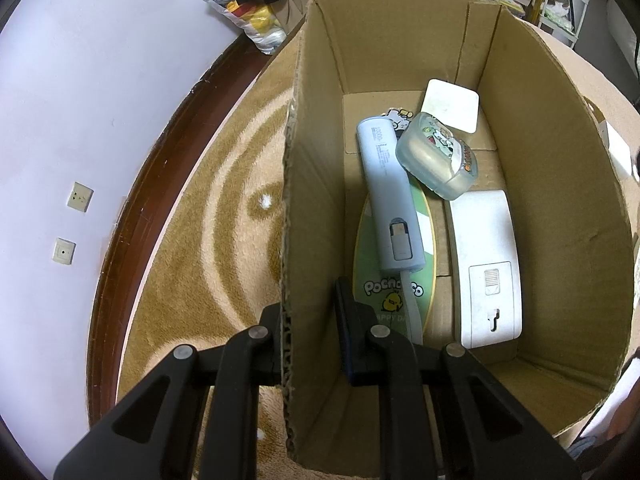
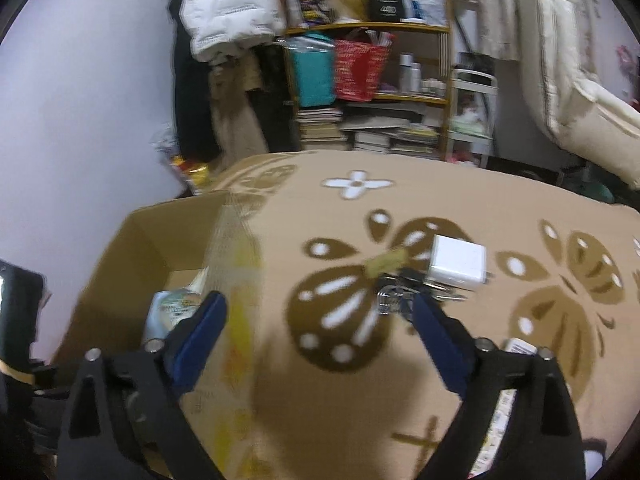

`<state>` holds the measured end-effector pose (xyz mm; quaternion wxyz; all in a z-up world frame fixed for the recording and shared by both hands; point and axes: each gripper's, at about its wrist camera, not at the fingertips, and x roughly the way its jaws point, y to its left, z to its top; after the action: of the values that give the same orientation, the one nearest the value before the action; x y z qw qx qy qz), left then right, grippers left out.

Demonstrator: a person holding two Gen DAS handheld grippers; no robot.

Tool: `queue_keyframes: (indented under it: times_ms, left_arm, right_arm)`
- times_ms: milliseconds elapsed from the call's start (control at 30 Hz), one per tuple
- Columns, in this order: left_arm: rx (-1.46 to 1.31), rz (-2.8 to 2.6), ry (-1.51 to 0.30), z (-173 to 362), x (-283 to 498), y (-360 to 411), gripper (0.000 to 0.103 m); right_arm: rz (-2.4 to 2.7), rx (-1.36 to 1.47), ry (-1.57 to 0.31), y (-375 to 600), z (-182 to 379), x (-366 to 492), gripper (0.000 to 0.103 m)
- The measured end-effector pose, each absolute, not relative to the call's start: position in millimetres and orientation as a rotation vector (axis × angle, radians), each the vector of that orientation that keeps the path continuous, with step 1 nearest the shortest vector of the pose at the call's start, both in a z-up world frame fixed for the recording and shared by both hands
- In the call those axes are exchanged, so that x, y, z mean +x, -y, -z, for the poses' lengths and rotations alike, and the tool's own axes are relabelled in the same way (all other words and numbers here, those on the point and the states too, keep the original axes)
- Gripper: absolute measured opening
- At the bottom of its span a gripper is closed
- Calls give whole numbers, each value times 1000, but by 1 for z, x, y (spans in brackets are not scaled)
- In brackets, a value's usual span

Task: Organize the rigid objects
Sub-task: 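Carry the green case over the box and release it inside, then reach the right gripper to the white TV remote and grasp it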

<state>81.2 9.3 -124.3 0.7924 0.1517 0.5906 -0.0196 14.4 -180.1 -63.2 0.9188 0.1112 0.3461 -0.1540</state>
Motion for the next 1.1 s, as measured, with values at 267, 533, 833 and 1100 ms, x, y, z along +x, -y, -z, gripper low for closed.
queue_keyframes:
  times_ms: [267, 533, 833, 1100]
  left_arm:
    - [330, 43, -1272, 123, 83, -9, 17]
    - [328, 40, -1273, 124, 83, -8, 18]
    - [317, 35, -1276, 123, 84, -9, 18]
    - [321, 35, -1274, 124, 83, -10, 18]
  right_arm:
    - [432, 294, -746, 216, 76, -3, 102]
    - [565, 358, -799, 249, 89, -23, 102]
    - [655, 474, -860, 280, 110, -37, 103]
    - [724, 530, -917, 292, 130, -42, 103]
